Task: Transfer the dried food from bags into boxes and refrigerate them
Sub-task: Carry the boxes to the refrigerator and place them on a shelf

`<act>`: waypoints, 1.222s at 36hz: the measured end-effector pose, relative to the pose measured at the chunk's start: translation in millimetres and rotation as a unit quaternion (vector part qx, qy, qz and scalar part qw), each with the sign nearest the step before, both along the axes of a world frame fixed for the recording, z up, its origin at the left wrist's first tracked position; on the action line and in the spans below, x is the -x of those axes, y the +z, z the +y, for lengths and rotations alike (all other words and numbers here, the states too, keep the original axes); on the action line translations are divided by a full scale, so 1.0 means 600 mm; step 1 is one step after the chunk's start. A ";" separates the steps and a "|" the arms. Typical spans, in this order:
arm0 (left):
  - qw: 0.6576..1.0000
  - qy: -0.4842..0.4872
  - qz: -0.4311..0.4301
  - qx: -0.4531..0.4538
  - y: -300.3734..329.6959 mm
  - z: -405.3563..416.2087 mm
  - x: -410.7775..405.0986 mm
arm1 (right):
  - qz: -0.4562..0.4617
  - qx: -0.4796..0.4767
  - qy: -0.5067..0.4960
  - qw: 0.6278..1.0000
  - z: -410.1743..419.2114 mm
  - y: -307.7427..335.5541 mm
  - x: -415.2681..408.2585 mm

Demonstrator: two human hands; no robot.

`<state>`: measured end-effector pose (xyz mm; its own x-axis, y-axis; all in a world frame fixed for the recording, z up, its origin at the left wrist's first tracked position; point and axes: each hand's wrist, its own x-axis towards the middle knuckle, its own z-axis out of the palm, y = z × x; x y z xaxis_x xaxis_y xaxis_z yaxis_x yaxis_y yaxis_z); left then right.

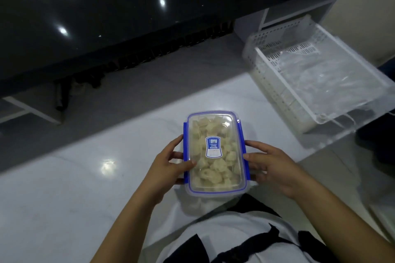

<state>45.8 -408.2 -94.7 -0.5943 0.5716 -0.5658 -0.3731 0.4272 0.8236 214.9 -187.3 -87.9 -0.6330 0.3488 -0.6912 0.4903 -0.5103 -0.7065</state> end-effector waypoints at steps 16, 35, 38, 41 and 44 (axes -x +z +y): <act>0.967 -0.245 -0.004 -0.074 0.017 0.180 -0.122 | 0.007 -0.097 -0.232 0.968 0.017 0.062 -0.263; 0.834 -0.545 0.000 -0.083 0.054 0.635 -0.549 | -0.006 -0.130 -0.501 0.856 0.193 0.057 -0.738; 0.815 -0.572 0.001 -0.089 0.060 0.694 -0.629 | -0.008 -0.136 -0.534 0.835 0.226 0.051 -0.806; 0.796 -0.598 0.001 -0.091 0.067 0.750 -0.698 | 0.003 -0.140 -0.572 0.808 0.254 0.048 -0.863; 0.783 -0.616 -0.011 -0.088 0.070 0.803 -0.751 | 0.002 -0.137 -0.600 0.788 0.280 0.043 -0.915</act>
<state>496.5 73.6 -52.7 0.4786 0.7726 -0.4171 0.2183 0.3554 0.9089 764.0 -19.5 -62.1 0.2639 0.8338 -0.4849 -0.2325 -0.4329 -0.8710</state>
